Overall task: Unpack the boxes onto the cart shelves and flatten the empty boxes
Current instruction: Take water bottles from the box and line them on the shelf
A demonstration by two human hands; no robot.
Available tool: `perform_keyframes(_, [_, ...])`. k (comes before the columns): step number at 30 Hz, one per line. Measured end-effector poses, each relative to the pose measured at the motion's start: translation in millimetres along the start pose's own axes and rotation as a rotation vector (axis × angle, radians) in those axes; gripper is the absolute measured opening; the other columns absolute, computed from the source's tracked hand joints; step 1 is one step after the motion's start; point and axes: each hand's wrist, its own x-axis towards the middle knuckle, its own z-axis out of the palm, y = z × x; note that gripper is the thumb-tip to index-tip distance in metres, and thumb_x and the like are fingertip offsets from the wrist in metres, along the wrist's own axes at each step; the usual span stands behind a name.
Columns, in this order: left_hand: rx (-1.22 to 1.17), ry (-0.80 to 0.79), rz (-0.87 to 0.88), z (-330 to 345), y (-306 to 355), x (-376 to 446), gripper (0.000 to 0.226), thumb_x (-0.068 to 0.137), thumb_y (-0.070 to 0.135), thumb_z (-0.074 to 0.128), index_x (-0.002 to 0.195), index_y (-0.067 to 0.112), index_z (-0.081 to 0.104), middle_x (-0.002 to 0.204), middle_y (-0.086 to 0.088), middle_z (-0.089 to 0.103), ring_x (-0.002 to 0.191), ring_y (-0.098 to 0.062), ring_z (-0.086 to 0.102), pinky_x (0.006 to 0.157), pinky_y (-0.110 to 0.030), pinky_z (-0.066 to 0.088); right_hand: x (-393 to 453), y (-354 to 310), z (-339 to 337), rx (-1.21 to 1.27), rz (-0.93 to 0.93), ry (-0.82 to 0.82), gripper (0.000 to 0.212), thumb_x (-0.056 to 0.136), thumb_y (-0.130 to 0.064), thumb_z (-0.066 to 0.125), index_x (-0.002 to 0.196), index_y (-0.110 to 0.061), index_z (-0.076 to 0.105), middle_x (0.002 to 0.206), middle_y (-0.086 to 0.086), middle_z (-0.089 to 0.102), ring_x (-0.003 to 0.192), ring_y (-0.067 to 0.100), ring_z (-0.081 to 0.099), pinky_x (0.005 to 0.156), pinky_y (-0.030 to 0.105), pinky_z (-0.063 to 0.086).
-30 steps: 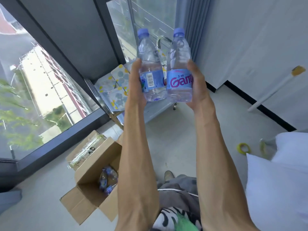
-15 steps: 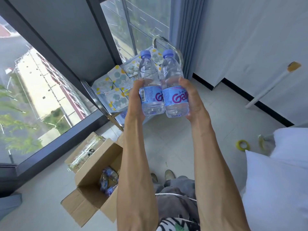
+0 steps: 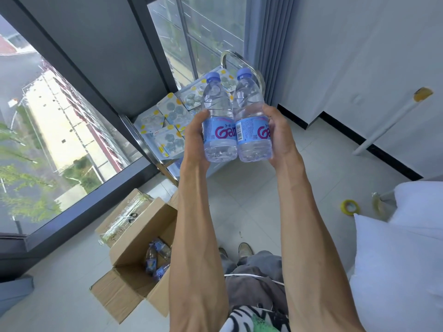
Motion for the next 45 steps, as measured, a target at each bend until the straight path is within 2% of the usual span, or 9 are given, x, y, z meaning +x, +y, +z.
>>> perform_keyframes(4, [0.029,-0.064,-0.049,-1,-5,2,0.078,0.076,0.049,0.072,0.133,-0.001,0.053,0.132,-0.036,0.053,0.121,-0.051,0.054,0.105,-0.063,0.042,2,2,0,0.003,-0.024,0.014,0.028,0.093,-0.036,0.059,0.103,-0.011,0.068,0.103,0.021,0.068,0.095,0.038,0.065,0.088,0.05,0.052])
perform_keyframes(7, [-0.022,-0.117,-0.023,-5,-9,8,0.057,0.083,0.038,0.071,0.127,0.005,0.054,0.123,-0.031,0.054,0.111,-0.046,0.056,0.101,-0.064,0.041,5,3,-3,-0.026,-0.058,-0.011,0.048,0.083,-0.037,0.071,0.118,-0.004,0.062,0.12,0.033,0.059,0.108,0.046,0.058,0.098,0.058,0.043])
perform_keyframes(13, [-0.099,-0.092,-0.095,-7,-14,11,0.039,0.091,0.041,0.057,0.098,0.005,0.071,0.09,-0.016,0.071,0.08,-0.029,0.07,0.076,-0.043,0.059,3,10,-7,-0.077,-0.017,0.088,0.035,0.081,-0.038,0.072,0.102,-0.011,0.072,0.098,0.016,0.071,0.086,0.032,0.068,0.085,0.047,0.053])
perform_keyframes(20, [0.008,-0.139,-0.097,-10,-12,20,0.036,0.092,0.036,0.061,0.111,0.005,0.063,0.104,-0.023,0.064,0.089,-0.036,0.066,0.082,-0.049,0.057,8,14,-12,-0.055,-0.044,0.128,0.047,0.094,-0.038,0.064,0.13,-0.008,0.059,0.126,0.022,0.064,0.117,0.046,0.059,0.101,0.062,0.045])
perform_keyframes(27, [0.044,-0.116,-0.18,-8,-25,38,0.039,0.096,0.041,0.054,0.104,0.005,0.065,0.091,-0.018,0.07,0.076,-0.029,0.07,0.07,-0.039,0.06,25,13,-25,-0.12,-0.049,0.173,0.057,0.085,-0.039,0.073,0.128,-0.005,0.058,0.124,0.022,0.065,0.113,0.045,0.062,0.097,0.061,0.048])
perform_keyframes(30, [0.063,-0.129,-0.129,0,-37,49,0.028,0.093,0.037,0.058,0.099,0.012,0.071,0.097,-0.018,0.069,0.085,-0.034,0.067,0.078,-0.045,0.057,34,6,-39,-0.149,-0.036,0.162,0.054,0.081,-0.039,0.076,0.121,-0.006,0.063,0.113,0.019,0.07,0.096,0.034,0.068,0.087,0.053,0.055])
perform_keyframes(32, [0.106,-0.096,-0.075,9,-46,64,0.022,0.087,0.034,0.064,0.096,0.016,0.072,0.098,-0.019,0.068,0.088,-0.037,0.065,0.083,-0.05,0.053,47,1,-55,-0.153,-0.03,0.157,0.047,0.079,-0.036,0.079,0.114,-0.008,0.066,0.105,0.014,0.072,0.09,0.03,0.07,0.079,0.046,0.058])
perform_keyframes(36, [0.179,0.01,-0.006,34,-71,94,0.015,0.081,0.033,0.074,0.086,0.02,0.078,0.089,-0.017,0.073,0.078,-0.032,0.072,0.067,-0.04,0.059,84,-14,-96,-0.172,0.024,0.132,0.043,0.078,-0.032,0.078,0.111,-0.006,0.066,0.105,0.021,0.071,0.088,0.034,0.068,0.081,0.049,0.054])
perform_keyframes(45, [0.282,0.374,0.238,72,-124,174,0.023,0.077,0.022,0.078,0.098,0.013,0.074,0.09,-0.013,0.075,0.08,-0.025,0.072,0.068,-0.036,0.058,162,-25,-181,-0.313,0.118,0.114,0.036,0.077,-0.036,0.072,0.1,-0.008,0.069,0.088,0.009,0.071,0.075,0.024,0.068,0.065,0.034,0.054])
